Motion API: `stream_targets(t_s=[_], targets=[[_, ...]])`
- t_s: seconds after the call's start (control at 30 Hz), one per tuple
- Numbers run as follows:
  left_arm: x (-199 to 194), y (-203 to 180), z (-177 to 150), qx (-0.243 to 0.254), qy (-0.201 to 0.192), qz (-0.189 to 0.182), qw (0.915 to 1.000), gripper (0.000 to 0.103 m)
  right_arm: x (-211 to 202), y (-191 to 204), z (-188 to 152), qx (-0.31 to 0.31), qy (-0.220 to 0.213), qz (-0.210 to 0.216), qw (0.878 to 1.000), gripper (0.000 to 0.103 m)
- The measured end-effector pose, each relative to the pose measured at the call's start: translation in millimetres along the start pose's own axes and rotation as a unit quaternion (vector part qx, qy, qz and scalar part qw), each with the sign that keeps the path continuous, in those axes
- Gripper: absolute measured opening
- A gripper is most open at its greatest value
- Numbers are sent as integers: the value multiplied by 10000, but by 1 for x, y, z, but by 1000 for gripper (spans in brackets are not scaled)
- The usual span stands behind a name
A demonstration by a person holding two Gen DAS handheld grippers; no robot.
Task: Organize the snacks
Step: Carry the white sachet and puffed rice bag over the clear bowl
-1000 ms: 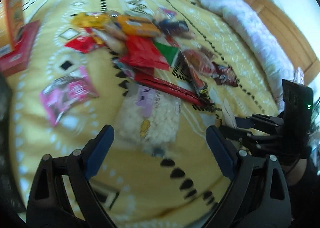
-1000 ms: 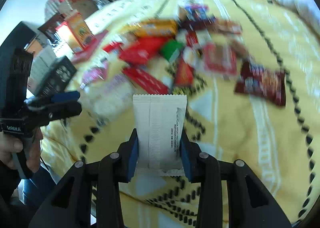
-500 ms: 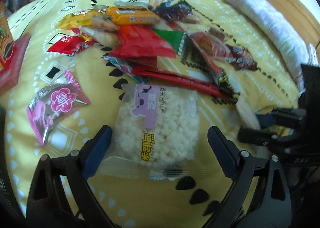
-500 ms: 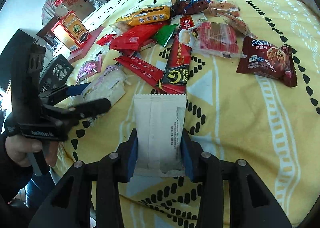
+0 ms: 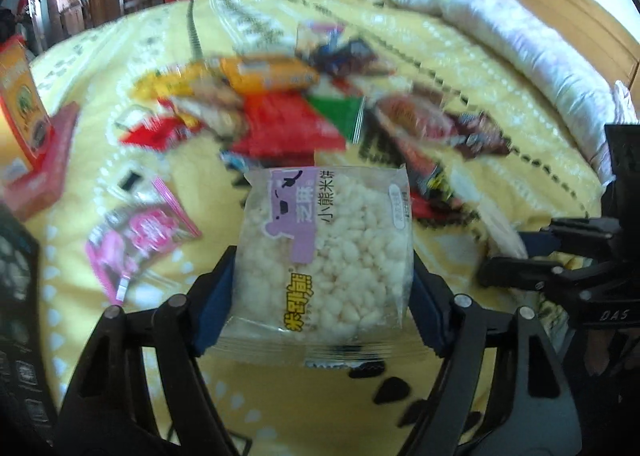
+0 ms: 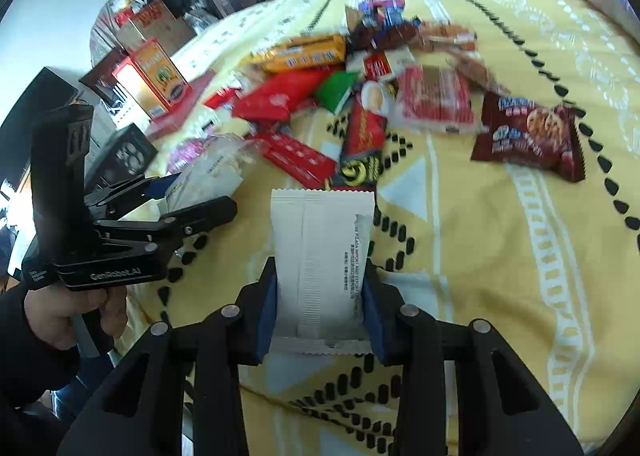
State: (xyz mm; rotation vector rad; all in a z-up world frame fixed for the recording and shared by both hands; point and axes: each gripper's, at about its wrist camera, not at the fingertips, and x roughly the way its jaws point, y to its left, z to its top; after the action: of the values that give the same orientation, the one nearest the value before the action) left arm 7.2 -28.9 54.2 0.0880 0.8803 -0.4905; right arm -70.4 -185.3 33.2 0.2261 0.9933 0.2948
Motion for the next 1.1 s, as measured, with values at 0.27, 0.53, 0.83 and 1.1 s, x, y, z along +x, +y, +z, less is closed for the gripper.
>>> stream_targets(t_s=[0.27,0.53,0.83,1.1], targets=[[-75,8,24,-150,-802,366,9960,78,-30,25,17,-234,-346,66,9991,42],[-162,63,23,-661,-1308,1097,9831,78,-51,81,46,-759,-603,258,9950,42],[-258,147,-13,-1506,-1810,2161,9476,78,-59,216,104,-1761,-1012,961,9744,42],[-305,196,-52,-2084,-1983,3066,9073,78,-44,354,130,-2550,-920,1766,9462,42]])
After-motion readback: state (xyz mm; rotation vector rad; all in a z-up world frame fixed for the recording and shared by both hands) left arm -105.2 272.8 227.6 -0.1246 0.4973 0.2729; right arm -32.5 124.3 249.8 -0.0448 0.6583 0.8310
